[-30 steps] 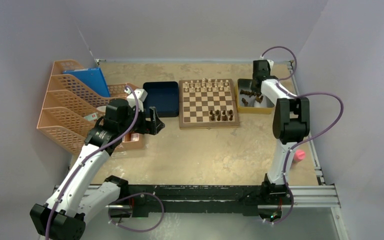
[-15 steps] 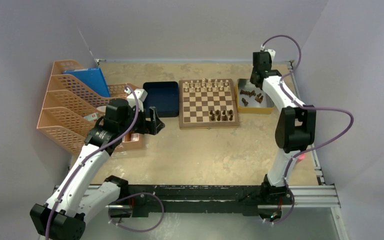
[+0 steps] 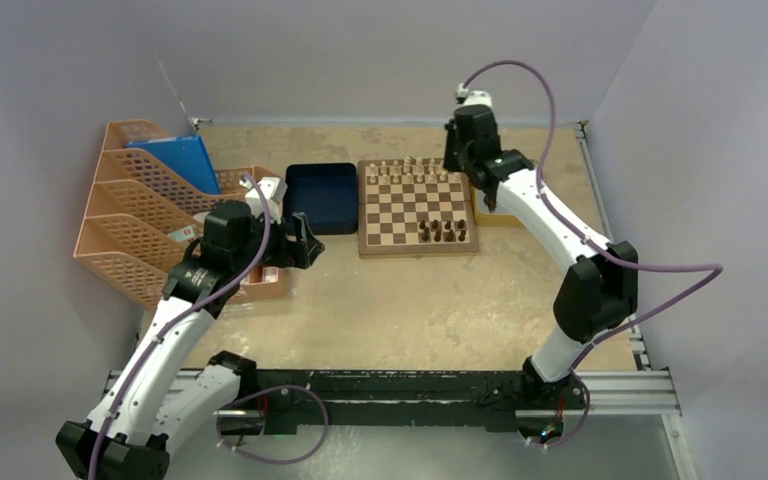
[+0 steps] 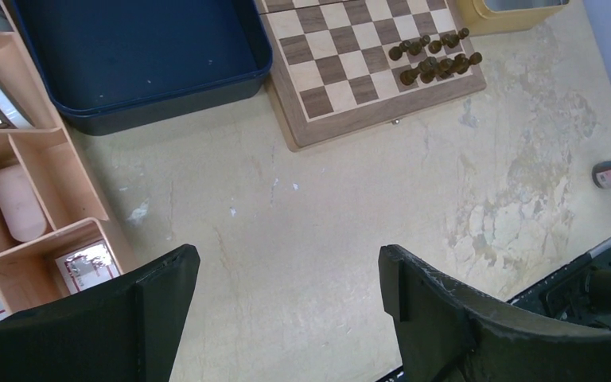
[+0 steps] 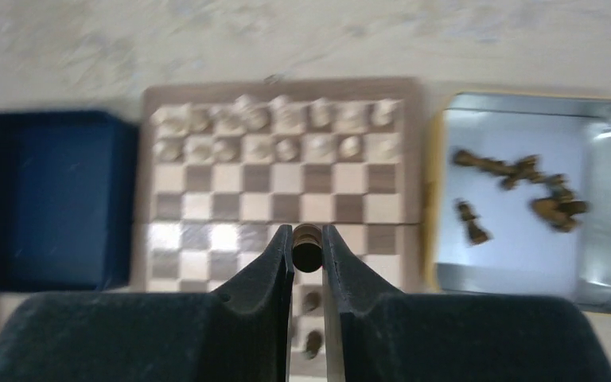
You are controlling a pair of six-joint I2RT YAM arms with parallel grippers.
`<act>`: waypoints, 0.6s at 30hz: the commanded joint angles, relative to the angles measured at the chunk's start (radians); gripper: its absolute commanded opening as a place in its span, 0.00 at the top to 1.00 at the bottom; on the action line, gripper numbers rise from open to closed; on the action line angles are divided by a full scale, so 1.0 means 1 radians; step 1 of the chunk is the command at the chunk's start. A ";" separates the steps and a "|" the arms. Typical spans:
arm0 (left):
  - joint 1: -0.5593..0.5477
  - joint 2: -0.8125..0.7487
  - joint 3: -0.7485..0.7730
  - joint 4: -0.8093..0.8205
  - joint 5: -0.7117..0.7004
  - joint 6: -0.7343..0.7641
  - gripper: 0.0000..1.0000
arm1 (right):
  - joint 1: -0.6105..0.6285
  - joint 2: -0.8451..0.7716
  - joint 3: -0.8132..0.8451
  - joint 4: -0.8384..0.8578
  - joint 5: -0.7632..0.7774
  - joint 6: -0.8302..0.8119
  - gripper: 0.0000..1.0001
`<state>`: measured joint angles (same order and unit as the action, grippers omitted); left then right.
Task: Set up the chess pieces on the board
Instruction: Place the chess piece on the chessboard.
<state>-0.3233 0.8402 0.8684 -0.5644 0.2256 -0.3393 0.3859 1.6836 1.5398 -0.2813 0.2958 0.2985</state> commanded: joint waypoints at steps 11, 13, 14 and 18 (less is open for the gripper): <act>-0.002 -0.087 0.018 -0.017 -0.219 -0.028 0.15 | 0.346 0.078 -0.104 0.106 -0.061 0.109 0.87; -0.002 -0.101 0.020 -0.020 -0.245 -0.032 0.15 | 0.373 0.102 -0.095 0.102 -0.047 0.111 0.87; -0.001 -0.110 0.023 -0.023 -0.264 -0.036 0.14 | 0.381 0.114 -0.089 0.097 -0.037 0.116 0.87; 0.003 -0.155 0.018 -0.022 -0.313 -0.046 0.13 | 0.416 0.160 -0.064 0.081 -0.025 0.122 0.87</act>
<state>-0.3229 0.7296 0.8684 -0.6033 -0.0074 -0.3595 0.7845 1.8385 1.4467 -0.2123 0.2405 0.3965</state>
